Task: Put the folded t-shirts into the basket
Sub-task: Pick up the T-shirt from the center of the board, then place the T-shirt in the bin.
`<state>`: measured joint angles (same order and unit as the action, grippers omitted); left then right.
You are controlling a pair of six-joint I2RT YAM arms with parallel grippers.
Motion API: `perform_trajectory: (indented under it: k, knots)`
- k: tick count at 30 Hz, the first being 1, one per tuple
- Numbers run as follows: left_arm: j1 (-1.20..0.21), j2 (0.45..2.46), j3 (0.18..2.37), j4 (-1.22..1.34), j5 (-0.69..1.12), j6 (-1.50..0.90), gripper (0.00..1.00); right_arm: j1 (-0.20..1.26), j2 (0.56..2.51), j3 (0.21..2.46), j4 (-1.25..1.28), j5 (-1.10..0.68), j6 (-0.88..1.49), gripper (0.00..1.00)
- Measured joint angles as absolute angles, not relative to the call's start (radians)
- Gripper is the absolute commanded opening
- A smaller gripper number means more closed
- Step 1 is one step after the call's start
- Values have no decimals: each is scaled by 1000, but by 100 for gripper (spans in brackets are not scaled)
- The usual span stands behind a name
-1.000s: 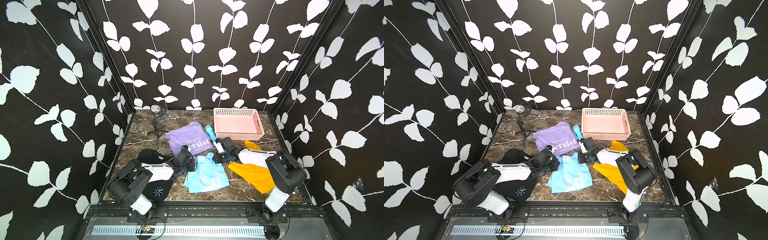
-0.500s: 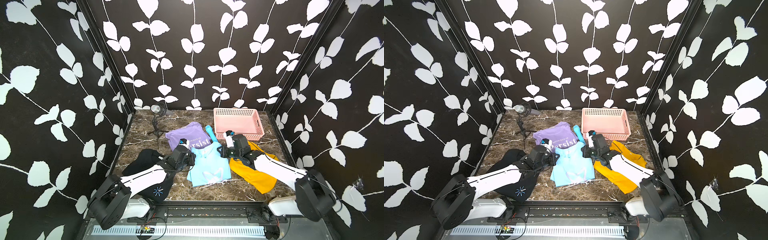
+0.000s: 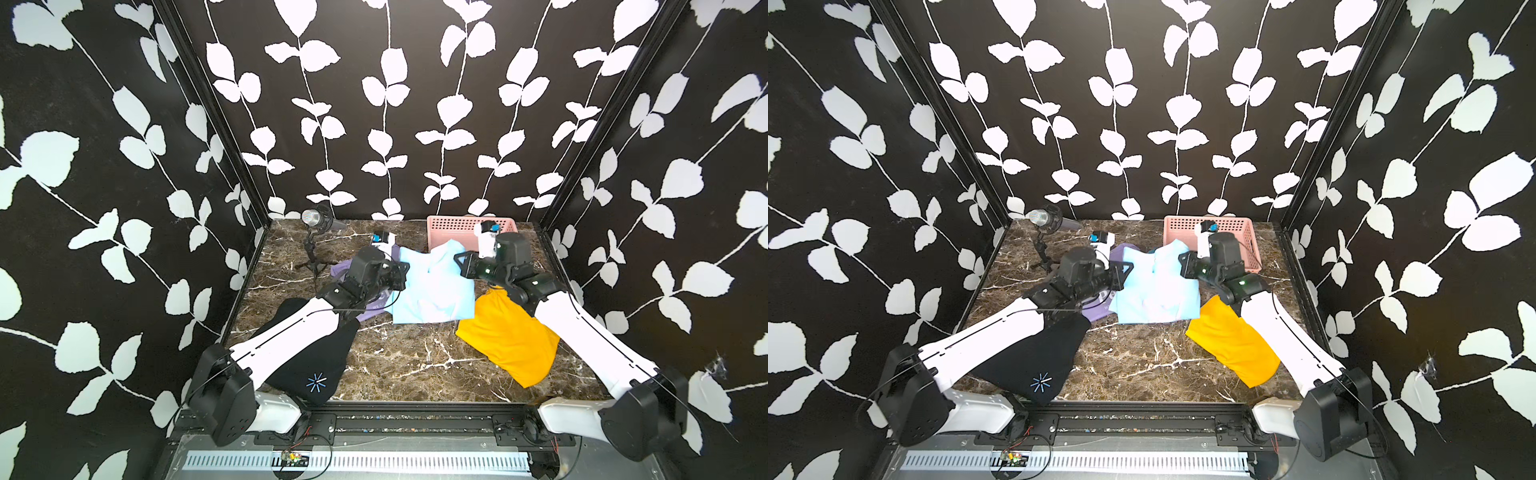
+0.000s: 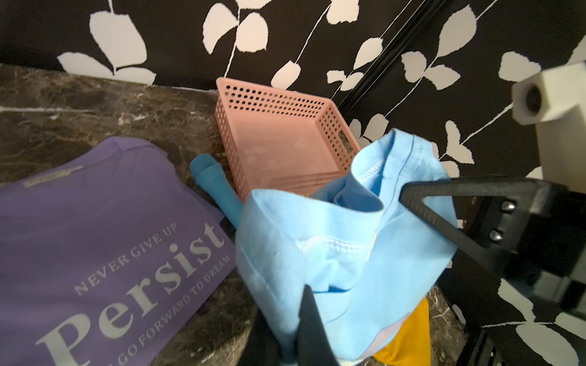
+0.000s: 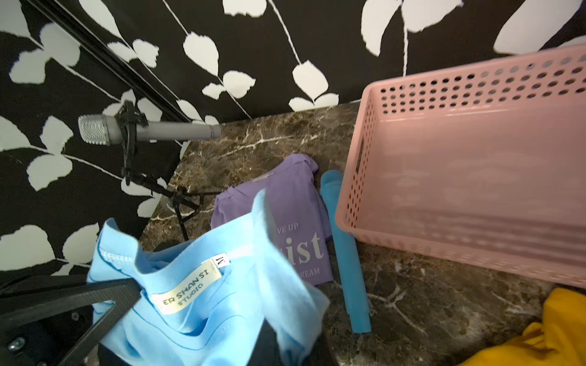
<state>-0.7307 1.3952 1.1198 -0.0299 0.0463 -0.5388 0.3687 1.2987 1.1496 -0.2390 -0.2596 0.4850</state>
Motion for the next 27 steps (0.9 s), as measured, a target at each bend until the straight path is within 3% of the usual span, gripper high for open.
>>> perform_trajectory:
  k: [12, 27]
  knots:
    - [-732, 1789, 1626, -165, 97, -443, 0, 184, 1474, 1433, -393, -262, 416, 0]
    - [-732, 2320, 2286, -305, 145, -318, 0, 107, 1682, 1636, -460, 10, 275, 0]
